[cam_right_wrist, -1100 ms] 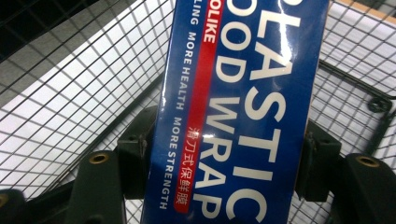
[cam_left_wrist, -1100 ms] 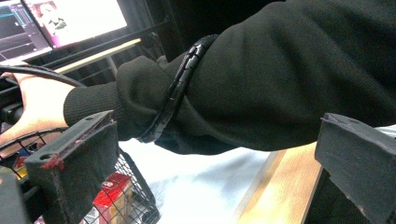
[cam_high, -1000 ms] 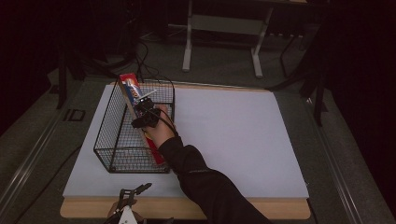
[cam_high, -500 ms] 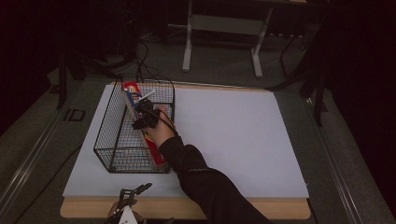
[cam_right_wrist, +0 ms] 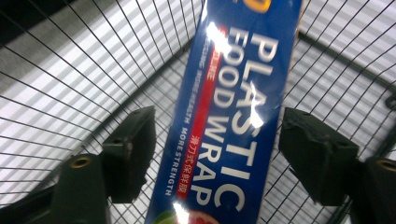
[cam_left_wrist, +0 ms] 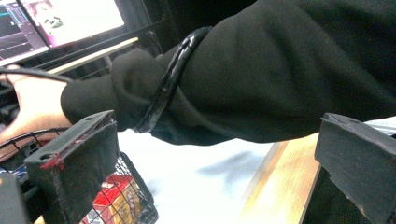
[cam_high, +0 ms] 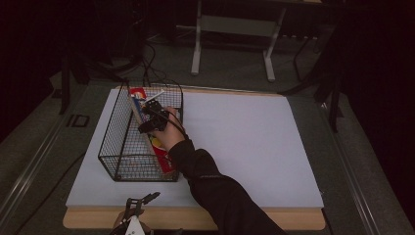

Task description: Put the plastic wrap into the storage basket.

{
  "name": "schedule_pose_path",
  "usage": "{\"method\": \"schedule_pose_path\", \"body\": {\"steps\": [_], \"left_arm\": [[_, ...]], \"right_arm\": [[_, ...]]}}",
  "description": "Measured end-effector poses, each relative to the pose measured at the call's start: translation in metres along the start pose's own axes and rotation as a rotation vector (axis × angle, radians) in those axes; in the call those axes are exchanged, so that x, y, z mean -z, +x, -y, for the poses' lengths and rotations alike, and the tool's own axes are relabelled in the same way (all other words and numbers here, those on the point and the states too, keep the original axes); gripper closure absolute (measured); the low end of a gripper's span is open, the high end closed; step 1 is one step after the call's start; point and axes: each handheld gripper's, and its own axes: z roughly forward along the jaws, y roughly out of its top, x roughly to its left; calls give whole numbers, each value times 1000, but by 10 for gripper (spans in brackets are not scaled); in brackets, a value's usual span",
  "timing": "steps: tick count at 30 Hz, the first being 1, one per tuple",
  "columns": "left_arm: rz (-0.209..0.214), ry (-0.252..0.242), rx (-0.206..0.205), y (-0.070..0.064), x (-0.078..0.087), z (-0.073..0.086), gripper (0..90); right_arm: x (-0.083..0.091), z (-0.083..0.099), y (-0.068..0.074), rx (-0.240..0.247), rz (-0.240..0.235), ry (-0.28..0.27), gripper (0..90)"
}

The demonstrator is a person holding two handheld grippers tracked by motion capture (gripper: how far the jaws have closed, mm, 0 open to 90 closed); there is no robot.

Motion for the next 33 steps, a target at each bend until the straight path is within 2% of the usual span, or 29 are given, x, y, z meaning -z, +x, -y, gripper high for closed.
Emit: {"method": "schedule_pose_path", "body": {"steps": [2, 4, 5, 8, 11, 13, 15, 17, 22, 33], "left_arm": [[1, 2, -1, 0, 0, 0, 4], [1, 2, -2, 0, 0, 0, 4], [1, 3, -2, 0, 0, 0, 4], [0, 6, -2, 0, -1, 0, 4], [1, 7, -4, -1, -2, 0, 4], [2, 10, -3, -1, -2, 0, 4], [2, 11, -3, -1, -3, 1, 4], [2, 13, -4, -1, -3, 1, 4], [3, 18, -3, -1, -5, 1, 4], [1, 30, 0, -1, -7, 2, 4]], "right_arm": [[10, -3, -1, 1, -7, -26, 262], [12, -3, -2, 0, -9, -32, 251], [20, -4, -3, -1, -15, -54, 248], [32, -3, -7, -2, -22, -75, 218], [40, 1, -11, 6, -66, -90, 147], [46, 5, -12, 25, -81, -96, 139], [53, 9, -14, 46, -72, -104, 137], [59, 11, -17, 47, -71, -115, 138], [77, 18, -29, 63, -104, -142, 139], [109, 41, -56, 65, -87, -175, 138]]}}
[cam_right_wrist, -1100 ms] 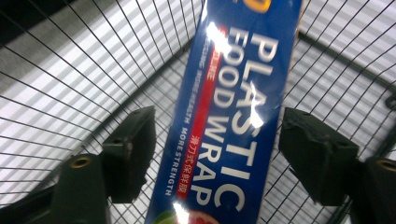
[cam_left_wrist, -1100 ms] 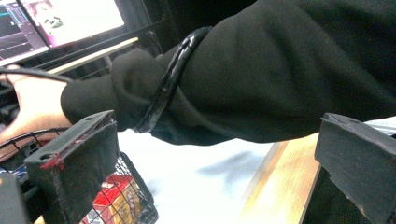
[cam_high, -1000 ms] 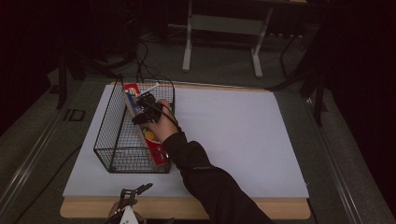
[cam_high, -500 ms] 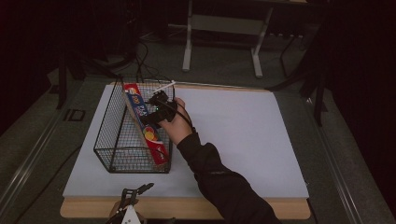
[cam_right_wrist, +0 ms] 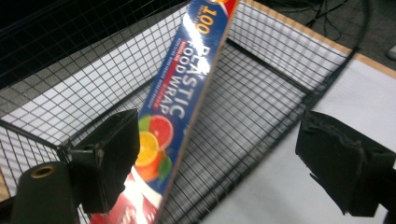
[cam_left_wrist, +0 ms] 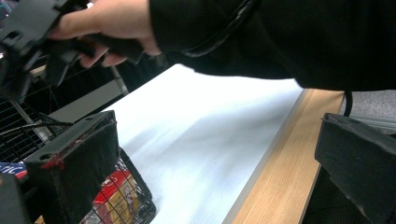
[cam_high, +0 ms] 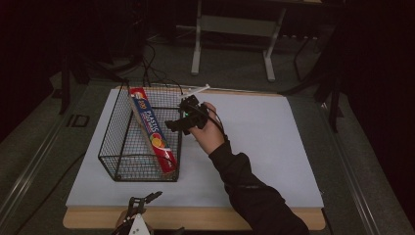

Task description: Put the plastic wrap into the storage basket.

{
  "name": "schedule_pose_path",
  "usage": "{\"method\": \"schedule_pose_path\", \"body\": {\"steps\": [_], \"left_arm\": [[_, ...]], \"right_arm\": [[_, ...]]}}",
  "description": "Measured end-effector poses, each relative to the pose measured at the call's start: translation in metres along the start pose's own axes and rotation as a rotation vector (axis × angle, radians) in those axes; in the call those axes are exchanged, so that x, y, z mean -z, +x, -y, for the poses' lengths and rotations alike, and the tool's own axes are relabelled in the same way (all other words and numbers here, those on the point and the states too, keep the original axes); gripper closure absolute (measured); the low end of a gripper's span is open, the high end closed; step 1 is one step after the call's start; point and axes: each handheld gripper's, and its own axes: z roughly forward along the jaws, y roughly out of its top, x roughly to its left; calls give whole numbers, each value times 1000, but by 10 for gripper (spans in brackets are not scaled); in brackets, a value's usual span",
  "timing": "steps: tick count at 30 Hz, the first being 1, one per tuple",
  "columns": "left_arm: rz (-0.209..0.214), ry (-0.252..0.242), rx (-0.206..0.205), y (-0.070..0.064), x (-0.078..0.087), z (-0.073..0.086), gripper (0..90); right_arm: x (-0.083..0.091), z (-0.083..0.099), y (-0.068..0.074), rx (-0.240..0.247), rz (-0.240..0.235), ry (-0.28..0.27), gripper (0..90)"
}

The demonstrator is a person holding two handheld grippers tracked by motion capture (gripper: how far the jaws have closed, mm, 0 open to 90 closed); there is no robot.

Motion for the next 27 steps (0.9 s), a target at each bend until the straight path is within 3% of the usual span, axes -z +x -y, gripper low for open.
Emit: {"method": "schedule_pose_path", "body": {"steps": [4, 12, 18, 24, 27], "left_arm": [[-1, 10, 4, 1, -2, 1, 4], [-3, 12, 12, 1, -3, 1, 4], [-2, 16, 9, 1, -3, 1, 4], [-4, 18, 6, 0, -4, 1, 4], [-2, 19, 4, 0, -4, 1, 4]], "right_arm": [[22, 11, -14, -5, 13, -28, 139], [48, 33, -33, -4, 44, -62, 139], [59, 54, -45, -20, 41, -60, 138], [60, 71, -51, 5, 45, -55, 137], [62, 90, -57, -2, 47, -52, 137]]}}
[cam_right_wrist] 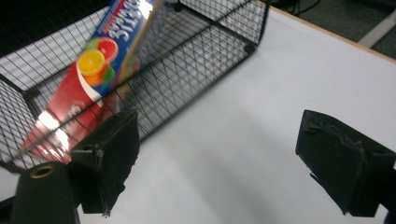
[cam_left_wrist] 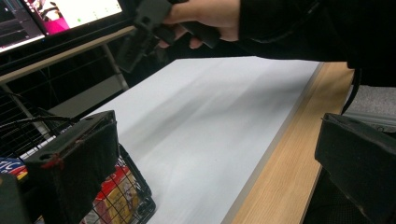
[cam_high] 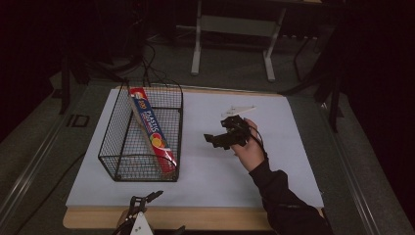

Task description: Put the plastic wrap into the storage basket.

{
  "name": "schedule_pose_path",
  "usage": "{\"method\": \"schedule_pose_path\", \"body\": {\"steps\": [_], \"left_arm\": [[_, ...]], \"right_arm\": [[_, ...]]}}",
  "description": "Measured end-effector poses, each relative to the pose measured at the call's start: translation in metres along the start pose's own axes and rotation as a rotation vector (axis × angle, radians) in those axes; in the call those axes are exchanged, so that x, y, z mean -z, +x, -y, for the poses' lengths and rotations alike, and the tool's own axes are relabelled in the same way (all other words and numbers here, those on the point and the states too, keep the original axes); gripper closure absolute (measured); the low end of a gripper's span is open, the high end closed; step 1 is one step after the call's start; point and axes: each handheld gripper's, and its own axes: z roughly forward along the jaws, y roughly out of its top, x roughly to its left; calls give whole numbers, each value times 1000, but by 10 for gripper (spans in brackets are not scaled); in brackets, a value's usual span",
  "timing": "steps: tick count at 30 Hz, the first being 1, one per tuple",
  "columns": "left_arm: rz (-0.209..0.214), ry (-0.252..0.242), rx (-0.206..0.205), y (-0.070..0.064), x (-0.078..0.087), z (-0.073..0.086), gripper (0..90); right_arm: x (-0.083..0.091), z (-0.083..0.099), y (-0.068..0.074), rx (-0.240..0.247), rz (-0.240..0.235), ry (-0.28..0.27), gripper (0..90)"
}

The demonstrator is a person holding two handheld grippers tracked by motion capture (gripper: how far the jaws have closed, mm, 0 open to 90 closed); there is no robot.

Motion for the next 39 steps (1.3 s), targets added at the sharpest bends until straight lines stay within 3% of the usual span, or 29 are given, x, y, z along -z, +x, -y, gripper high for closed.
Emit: {"method": "schedule_pose_path", "body": {"steps": [7, 10, 17, 23, 29, 39], "left_arm": [[3, 0, -2, -1, -1, 0, 4], [2, 2, -4, -1, -1, 0, 4], [4, 10, -11, -2, -3, 0, 4], [4, 9, -13, -2, -3, -1, 4], [7, 10, -15, -2, -3, -1, 4], [10, 12, -13, -2, -4, 0, 4]], "right_arm": [[8, 29, -9, -7, 8, 12, 137], [12, 42, -11, 19, 33, 21, 137], [21, 68, -21, -12, 35, 38, 137], [28, 85, -23, -1, 54, 52, 138], [38, 99, -26, -29, 53, 43, 138], [52, 119, -26, -28, 73, 56, 138]]}}
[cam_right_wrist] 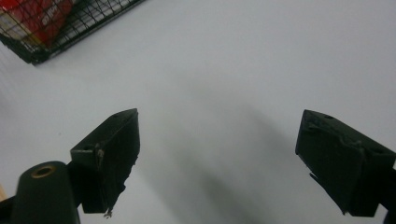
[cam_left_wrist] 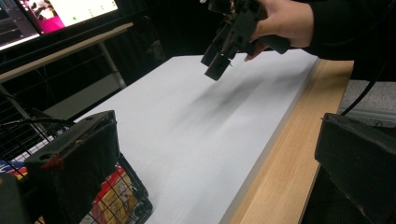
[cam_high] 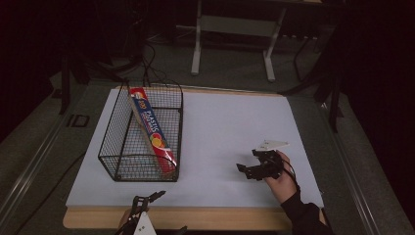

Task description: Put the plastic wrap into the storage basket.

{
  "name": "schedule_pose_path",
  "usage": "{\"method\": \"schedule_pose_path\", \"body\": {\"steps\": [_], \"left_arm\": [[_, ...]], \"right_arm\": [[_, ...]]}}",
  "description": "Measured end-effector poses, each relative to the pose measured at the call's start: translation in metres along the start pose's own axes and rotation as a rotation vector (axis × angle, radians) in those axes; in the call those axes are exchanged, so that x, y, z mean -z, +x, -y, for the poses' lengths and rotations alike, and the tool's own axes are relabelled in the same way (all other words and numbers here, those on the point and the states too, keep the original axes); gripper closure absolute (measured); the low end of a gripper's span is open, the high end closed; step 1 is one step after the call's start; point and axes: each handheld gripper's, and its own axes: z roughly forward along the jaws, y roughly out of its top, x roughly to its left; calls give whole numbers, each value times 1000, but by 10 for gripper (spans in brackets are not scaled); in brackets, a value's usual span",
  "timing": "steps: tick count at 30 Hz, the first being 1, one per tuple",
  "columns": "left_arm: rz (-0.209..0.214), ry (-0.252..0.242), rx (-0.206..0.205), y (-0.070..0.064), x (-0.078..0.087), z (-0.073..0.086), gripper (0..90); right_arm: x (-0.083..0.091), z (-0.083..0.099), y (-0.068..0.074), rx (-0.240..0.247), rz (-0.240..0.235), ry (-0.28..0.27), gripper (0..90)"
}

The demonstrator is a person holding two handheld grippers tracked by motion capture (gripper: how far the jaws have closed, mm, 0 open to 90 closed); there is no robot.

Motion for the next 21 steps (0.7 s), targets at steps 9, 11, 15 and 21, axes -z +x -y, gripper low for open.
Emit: {"method": "schedule_pose_path", "body": {"steps": [9, 11, 15, 21], "left_arm": [[2, 1, -2, 0, 0, 0, 4], [6, 2, -5, 0, 1, 0, 4], [6, 0, -2, 0, 1, 0, 4], [9, 0, -5, 0, 2, 0, 4]], "right_arm": [[3, 12, -3, 9, 30, 2, 139], [2, 13, -3, 17, 39, -3, 138], [-1, 14, -2, 37, 34, -2, 139], [-5, 16, 0, 61, 35, 7, 138]]}}
